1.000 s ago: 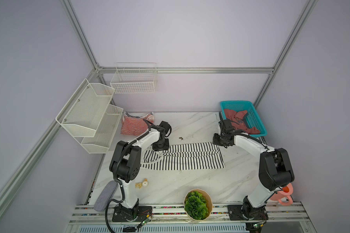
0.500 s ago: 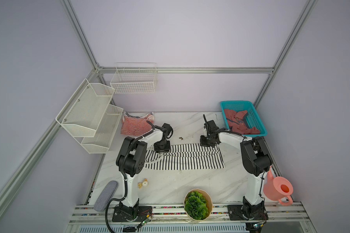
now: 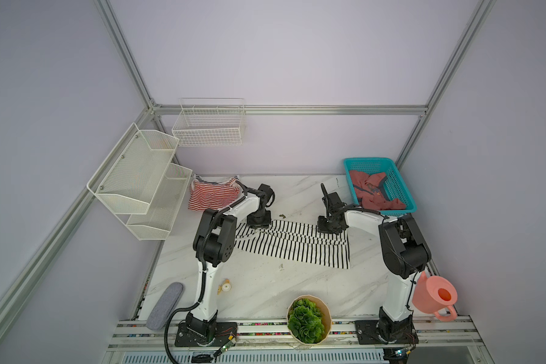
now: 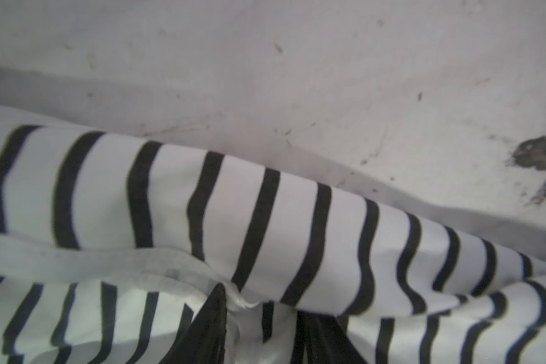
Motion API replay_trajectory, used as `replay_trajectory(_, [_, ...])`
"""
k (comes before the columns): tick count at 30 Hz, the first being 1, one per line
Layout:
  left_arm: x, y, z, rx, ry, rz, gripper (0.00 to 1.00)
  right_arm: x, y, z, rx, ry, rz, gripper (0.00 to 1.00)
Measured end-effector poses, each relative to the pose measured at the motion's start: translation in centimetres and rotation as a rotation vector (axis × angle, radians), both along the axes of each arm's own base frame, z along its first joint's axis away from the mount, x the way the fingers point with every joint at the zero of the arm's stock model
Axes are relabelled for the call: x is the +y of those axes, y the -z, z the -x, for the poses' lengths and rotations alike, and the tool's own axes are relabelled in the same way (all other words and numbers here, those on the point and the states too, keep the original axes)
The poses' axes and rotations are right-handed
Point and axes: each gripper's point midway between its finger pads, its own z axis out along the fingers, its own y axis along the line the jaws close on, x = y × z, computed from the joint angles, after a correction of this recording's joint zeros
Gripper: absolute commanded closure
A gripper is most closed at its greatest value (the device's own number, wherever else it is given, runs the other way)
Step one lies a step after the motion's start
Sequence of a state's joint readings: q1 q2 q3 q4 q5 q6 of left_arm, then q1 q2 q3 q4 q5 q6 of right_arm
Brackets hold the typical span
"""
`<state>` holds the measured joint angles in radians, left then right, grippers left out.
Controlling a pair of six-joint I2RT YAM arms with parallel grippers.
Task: Fold and stack tank tops
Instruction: Rotate the tank top at the center of the table.
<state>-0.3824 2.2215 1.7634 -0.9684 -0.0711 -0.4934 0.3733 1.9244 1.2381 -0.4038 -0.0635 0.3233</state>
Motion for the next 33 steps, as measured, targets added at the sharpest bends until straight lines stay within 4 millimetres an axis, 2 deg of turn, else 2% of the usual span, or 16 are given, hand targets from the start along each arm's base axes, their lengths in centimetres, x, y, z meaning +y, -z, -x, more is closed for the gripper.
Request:
replay_trajectory(5, [-1.3, -0.1, -2.7, -0.020, 0.046, -0.002, 0.60, -2.8, 0.1, 0.4, 0.000, 0.073, 0.037, 0.91])
replay_trajectory(15, [-4.5, -0.6, -10.1, -0.160, 0.176, 0.026, 0.60, -4.3, 0.2, 2.2, 0.004, 0.112, 0.060, 0.80])
replay_trajectory(24, [-7.2, -1.0, -13.4, -0.289, 0.346, 0.086, 0.59, -4.5, 0.4, 3.6, -0.001, 0.121, 0.041, 0.76])
replay_trajectory(29, [-8.9, -1.2, -15.3, -0.381, 0.438, 0.130, 0.59, -3.8, 0.3, 4.6, 0.002, 0.124, 0.011, 0.73])
replay_trajectory(33, [-10.1, -1.3, -16.5, -0.449, 0.499, 0.157, 0.48, -2.6, 0.3, 5.8, 0.015, 0.114, -0.020, 0.70])
